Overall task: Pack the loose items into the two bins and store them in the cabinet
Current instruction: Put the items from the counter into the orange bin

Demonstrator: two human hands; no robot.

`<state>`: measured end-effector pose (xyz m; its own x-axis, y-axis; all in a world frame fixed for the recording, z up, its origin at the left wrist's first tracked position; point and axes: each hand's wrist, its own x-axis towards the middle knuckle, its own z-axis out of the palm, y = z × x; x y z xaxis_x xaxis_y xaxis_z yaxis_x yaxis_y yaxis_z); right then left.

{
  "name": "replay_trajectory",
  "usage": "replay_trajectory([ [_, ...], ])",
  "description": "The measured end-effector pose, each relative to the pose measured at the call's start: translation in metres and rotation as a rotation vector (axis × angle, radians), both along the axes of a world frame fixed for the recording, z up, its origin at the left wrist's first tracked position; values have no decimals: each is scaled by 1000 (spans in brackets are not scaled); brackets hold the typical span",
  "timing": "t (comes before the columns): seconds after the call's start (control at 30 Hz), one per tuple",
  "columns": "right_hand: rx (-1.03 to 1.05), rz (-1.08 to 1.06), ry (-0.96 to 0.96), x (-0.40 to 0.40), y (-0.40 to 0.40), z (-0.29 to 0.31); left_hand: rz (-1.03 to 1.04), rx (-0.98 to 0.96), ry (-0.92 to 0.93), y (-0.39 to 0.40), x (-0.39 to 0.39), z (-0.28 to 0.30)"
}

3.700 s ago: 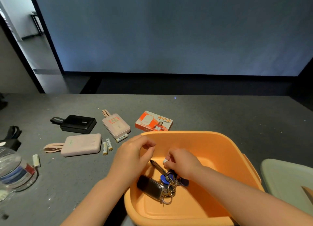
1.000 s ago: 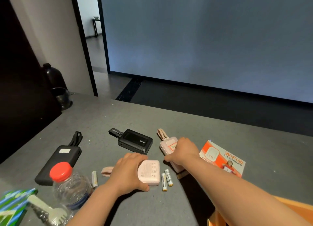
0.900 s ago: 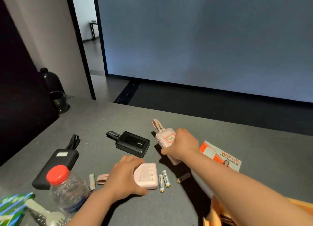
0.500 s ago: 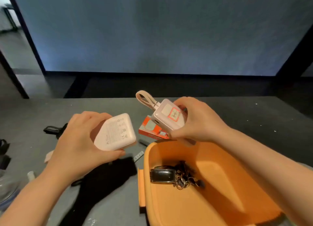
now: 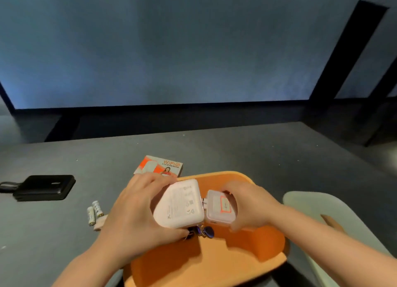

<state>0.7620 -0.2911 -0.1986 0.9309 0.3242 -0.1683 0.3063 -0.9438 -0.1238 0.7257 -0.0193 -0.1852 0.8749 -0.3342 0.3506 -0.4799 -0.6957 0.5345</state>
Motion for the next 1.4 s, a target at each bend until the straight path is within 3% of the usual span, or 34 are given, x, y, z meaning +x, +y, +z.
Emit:
replay_trajectory([
  [0.27,-154,116,47,26,16,-38,23,99,3,-16,1,-18],
  [0.57,-138,173,-23,28,14,-46,71,161,1,-22,4,-24],
  [0.63,-51,112,-58,23,12,-37,54,184,7,-25,5,-23],
  [0.77,495,-26,54,-5,6,-10,13,191,19,-32,5,-19],
  [0.83,600,18,99,-25,9,2,-12,207,26,-36,5,-17],
  [0.93,489,108,34,-43,19,3,-47,259,37,-43,3,-16],
  [1.17,415,67,-176,-50,17,-1,-124,321,50,-45,1,-14],
  [1.4,366,59,-131,-50,8,-4,-147,294,136,-39,5,-26],
])
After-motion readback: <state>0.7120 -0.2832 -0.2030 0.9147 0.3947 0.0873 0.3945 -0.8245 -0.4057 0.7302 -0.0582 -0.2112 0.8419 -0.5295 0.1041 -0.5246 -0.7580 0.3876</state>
